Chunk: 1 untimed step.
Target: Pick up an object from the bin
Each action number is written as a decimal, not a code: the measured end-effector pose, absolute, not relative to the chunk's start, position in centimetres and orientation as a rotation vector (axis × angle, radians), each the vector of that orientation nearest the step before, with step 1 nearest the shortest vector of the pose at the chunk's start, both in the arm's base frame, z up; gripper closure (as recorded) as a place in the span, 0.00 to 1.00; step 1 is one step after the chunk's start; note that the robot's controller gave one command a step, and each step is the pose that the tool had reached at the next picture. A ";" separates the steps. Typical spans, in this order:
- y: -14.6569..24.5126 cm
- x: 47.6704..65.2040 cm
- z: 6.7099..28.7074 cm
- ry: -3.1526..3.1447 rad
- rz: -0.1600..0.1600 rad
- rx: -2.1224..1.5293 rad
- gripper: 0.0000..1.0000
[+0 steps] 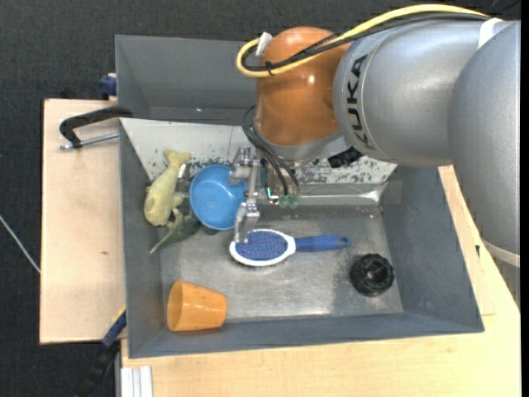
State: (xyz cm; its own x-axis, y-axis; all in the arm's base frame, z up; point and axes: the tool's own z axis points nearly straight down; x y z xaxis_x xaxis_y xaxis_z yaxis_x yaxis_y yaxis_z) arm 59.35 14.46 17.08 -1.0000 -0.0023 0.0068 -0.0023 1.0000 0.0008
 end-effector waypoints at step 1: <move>16.8 59.2 10.5 -3.128 -0.001 0.234 0.00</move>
Offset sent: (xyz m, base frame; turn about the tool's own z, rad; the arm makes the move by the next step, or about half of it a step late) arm -0.0002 0.0215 -0.0641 -0.1454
